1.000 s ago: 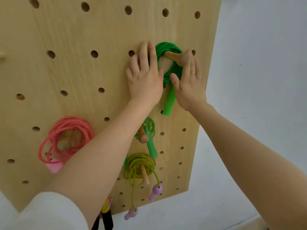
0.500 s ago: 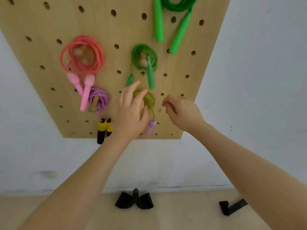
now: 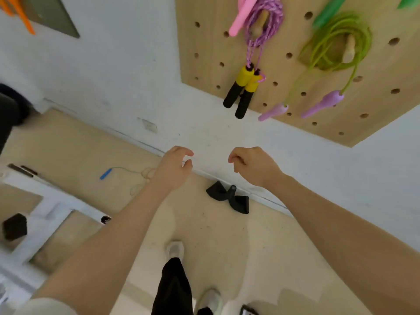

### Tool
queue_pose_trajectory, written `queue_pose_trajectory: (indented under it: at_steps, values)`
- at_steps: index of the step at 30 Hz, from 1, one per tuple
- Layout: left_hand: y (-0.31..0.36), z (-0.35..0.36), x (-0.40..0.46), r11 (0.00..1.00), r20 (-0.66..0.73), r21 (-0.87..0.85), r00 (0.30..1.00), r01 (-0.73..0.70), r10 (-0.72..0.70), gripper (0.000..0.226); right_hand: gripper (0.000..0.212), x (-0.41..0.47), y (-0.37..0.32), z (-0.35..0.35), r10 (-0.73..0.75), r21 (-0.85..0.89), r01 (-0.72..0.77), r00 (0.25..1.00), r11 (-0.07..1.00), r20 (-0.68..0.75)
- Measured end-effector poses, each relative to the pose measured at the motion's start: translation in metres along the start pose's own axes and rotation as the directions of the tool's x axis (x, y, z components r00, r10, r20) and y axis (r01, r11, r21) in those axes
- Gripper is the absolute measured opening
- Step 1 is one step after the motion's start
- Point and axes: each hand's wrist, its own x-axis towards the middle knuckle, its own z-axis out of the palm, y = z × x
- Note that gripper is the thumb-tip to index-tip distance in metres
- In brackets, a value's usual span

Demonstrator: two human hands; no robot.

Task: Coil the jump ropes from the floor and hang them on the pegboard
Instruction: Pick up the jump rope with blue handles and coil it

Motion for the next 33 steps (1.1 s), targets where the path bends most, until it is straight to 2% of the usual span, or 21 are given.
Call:
queue_pose_trajectory:
  at_steps: [2, 6, 11, 14, 21, 26, 33]
  values:
    - [-0.032, -0.006, 0.005, 0.991, -0.017, -0.048, 0.992, 0.125, -0.125, 0.027, 0.029, 0.029, -0.013, 0.019, -0.021, 0.011, 0.02, 0.998, 1.0, 0.055]
    - [-0.105, -0.015, 0.027, 0.926, -0.018, -0.138, 0.934, 0.352, -0.358, 0.027, 0.027, 0.103, -0.037, 0.067, -0.026, 0.039, 0.019, 0.984, 0.999, 0.176]
    - [-0.197, -0.025, 0.076, 0.863, -0.003, -0.157, 0.873, 0.481, -0.487, 0.028, 0.026, 0.213, -0.053, 0.144, 0.0, 0.099, -0.029, 0.958, 0.995, 0.288]
    - [-0.257, -0.012, 0.115, 0.833, 0.005, -0.148, 0.842, 0.534, -0.539, 0.029, 0.026, 0.282, -0.042, 0.206, 0.012, 0.062, -0.036, 0.936, 0.997, 0.352]
    - [-0.406, 0.095, 0.185, 0.772, 0.042, -0.103, 0.778, 0.628, -0.627, 0.027, 0.032, 0.395, 0.026, 0.374, 0.069, -0.121, -0.008, 0.858, 0.993, 0.508]
    - [-0.525, 0.202, 0.216, 0.73, 0.025, -0.089, 0.734, 0.678, -0.679, 0.034, 0.033, 0.463, 0.102, 0.526, 0.06, -0.209, 0.062, 0.845, 0.976, 0.531]
    - [-0.649, 0.29, 0.239, 0.669, -0.011, -0.088, 0.671, 0.738, -0.741, 0.037, 0.038, 0.538, 0.147, 0.676, 0.076, -0.117, -0.023, 0.875, 0.993, 0.479]
